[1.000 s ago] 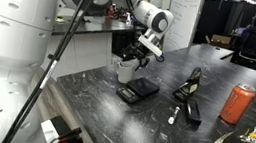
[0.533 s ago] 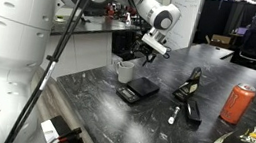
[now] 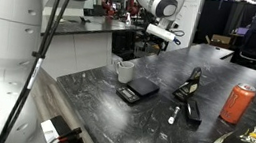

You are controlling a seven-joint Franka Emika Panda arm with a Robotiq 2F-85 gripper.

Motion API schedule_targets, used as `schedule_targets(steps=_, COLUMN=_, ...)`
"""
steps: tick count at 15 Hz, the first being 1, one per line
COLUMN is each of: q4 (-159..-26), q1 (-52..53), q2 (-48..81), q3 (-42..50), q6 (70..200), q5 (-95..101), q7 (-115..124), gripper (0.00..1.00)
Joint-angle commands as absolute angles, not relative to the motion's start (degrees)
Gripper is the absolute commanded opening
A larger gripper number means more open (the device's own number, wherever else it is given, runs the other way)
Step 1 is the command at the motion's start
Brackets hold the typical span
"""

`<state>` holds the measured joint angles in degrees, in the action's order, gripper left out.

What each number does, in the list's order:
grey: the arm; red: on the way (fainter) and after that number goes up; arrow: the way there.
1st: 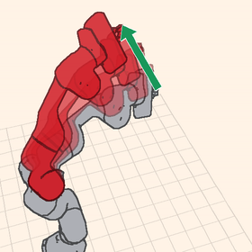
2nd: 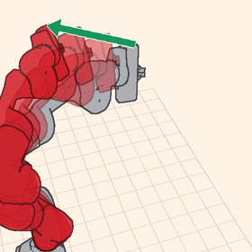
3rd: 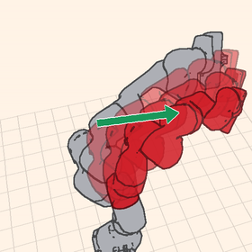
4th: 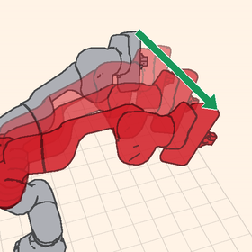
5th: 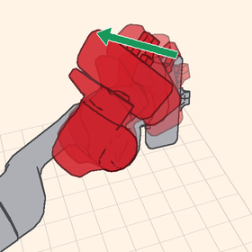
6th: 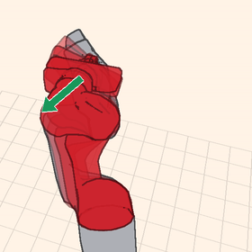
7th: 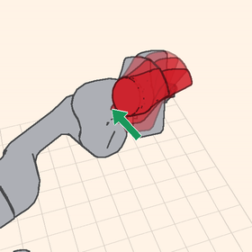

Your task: Push the mug forwards.

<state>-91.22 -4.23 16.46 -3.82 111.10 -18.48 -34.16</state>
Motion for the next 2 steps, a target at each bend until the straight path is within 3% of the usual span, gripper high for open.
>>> schedule_targets(steps=1, q4=-94.46, q1=-3.32, q2=13.60, q3=-2.81, q6=115.05, q5=-13.86, q7=-28.60, gripper=1.00)
schedule_targets(steps=2, q4=-94.62, q1=-3.22, q2=13.39, q3=-2.72, q6=115.36, q5=-12.32, q7=-26.63, gripper=1.00)
